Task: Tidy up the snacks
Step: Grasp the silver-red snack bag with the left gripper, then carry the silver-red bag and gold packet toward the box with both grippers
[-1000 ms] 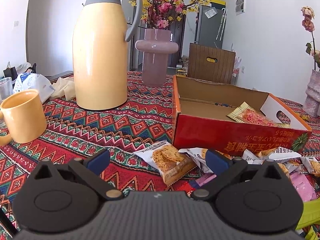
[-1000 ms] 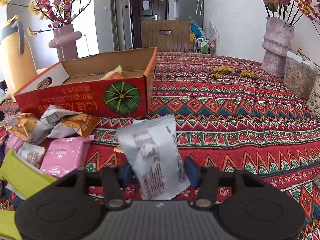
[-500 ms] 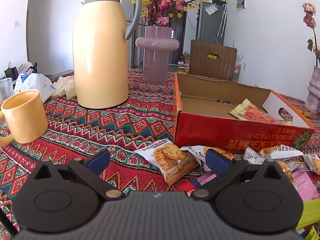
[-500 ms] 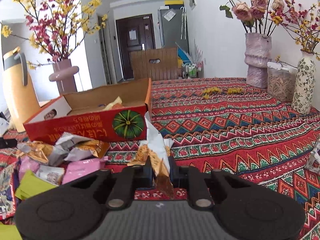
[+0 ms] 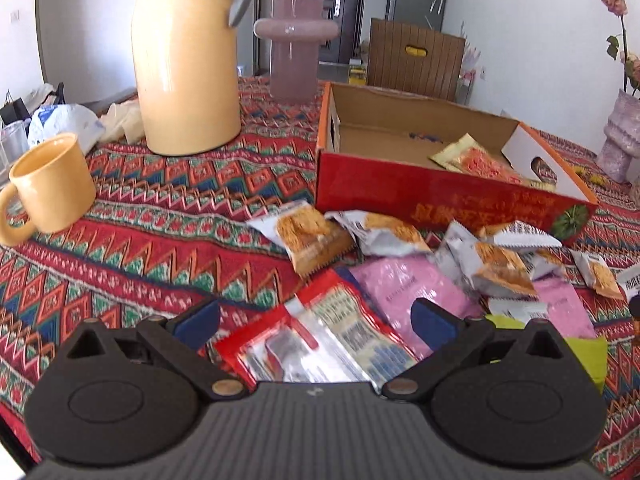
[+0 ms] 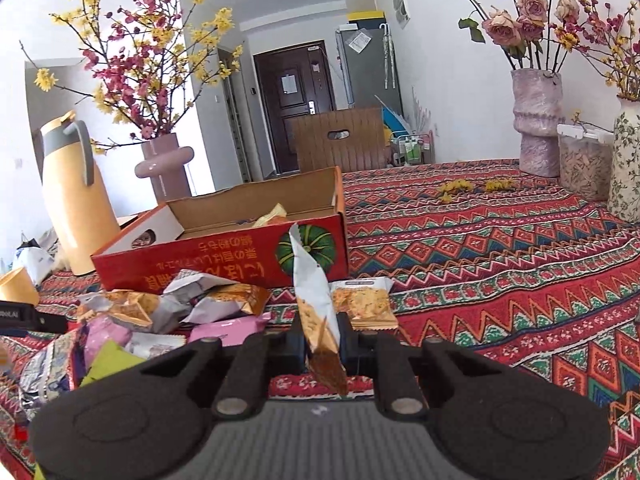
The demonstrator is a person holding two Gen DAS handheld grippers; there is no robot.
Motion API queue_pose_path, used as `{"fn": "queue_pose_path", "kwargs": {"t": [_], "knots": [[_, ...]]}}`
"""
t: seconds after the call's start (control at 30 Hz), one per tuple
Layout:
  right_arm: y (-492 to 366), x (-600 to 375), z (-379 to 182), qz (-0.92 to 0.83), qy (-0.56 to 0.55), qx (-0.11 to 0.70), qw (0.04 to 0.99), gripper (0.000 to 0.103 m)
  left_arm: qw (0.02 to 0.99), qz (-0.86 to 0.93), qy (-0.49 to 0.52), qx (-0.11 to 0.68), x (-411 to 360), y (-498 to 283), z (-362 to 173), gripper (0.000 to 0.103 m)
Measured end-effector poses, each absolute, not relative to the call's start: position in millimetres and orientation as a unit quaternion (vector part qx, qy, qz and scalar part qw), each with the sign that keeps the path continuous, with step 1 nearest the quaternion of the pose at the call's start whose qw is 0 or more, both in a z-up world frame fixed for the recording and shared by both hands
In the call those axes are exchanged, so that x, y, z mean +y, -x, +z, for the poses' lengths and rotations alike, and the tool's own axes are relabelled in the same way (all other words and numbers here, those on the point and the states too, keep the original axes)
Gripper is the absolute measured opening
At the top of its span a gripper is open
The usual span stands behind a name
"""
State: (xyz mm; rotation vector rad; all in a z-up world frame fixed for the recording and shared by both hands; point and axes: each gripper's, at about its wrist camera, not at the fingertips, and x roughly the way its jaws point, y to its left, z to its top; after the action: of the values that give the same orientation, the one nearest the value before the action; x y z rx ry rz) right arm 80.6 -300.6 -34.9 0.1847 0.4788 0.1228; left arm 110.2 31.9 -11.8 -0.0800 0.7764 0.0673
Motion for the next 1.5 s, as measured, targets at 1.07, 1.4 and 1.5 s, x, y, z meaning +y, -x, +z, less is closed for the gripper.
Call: {"fn": "queue_pose_path", "kwargs": {"t": [1.07, 1.4, 1.5], "knots": [[-55, -314, -45, 0.114, -0.138, 0.221, 0.959, 0.014, 0.881, 0.102, 0.050, 0.459, 1, -110, -38, 0.095], [-52, -300, -39, 0.117, -0.123, 0.223, 0.960, 0.014, 0.895, 0.088, 0.059, 0.433, 20, -101, -31, 0.065], [-51, -296, -37, 0.118, -0.119, 0.223, 0.960, 0.014, 0.900, 0.085, 0.057, 0.424, 25, -98, -29, 0.065]]}}
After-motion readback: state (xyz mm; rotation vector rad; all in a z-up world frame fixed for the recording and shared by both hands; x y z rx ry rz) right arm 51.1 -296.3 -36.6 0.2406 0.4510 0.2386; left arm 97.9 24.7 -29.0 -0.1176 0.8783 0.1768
